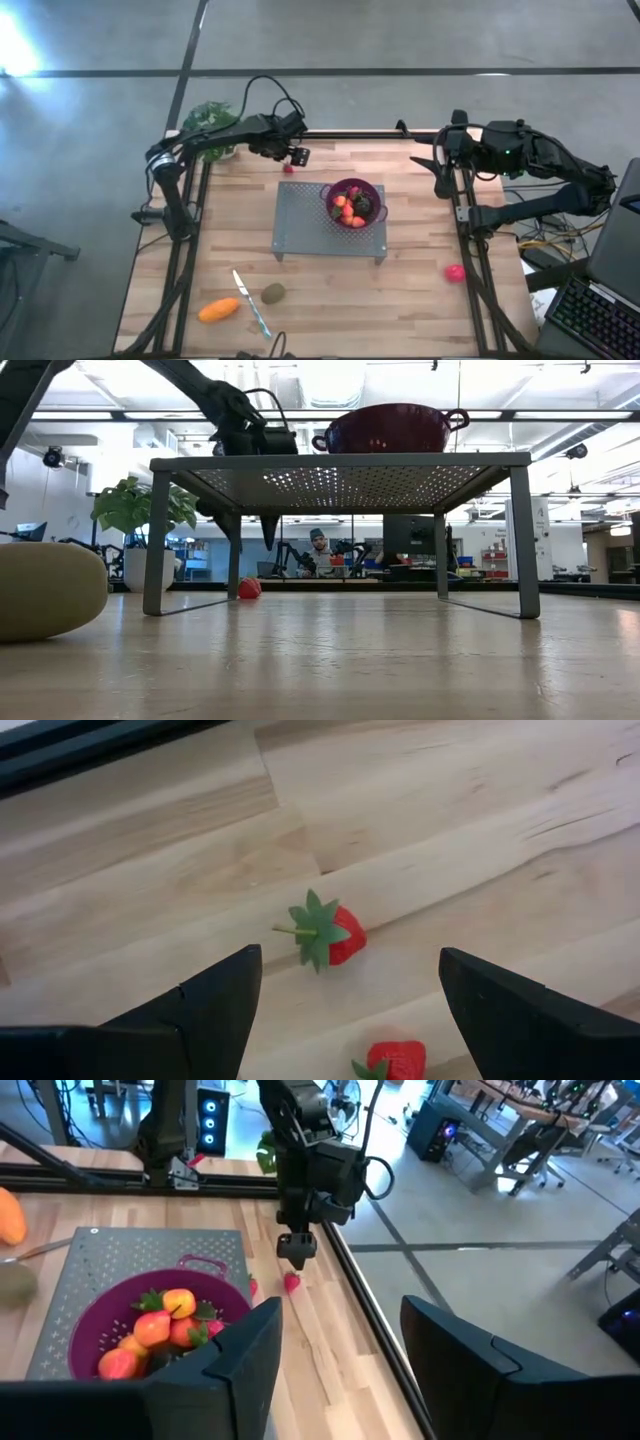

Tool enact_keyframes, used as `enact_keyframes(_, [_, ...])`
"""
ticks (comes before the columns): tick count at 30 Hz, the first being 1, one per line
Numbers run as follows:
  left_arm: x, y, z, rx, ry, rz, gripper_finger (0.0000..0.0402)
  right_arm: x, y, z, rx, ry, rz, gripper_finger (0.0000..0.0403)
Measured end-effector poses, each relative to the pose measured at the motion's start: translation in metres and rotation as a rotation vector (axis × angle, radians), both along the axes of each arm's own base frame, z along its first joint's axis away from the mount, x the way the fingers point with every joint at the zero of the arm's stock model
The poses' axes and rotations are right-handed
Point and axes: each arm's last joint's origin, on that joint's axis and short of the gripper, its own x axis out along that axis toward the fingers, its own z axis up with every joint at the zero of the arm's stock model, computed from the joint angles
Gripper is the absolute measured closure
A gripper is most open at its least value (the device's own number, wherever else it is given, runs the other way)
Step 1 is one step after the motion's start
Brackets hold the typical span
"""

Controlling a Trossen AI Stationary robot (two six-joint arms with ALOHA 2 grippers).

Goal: Pick & Place Fruit
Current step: Put the strawberry in the purple strainer bowl on the shelf

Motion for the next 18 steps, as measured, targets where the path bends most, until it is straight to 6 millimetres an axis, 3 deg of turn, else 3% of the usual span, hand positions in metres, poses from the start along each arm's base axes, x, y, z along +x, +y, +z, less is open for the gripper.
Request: enact_keyframes(18, [0.010, 0.008, -0.031, -0.050, 0.041, -0.004, 0.0112, -0.001, 0.000, -0.002, 0.001, 0.019, 0.000, 0.0166])
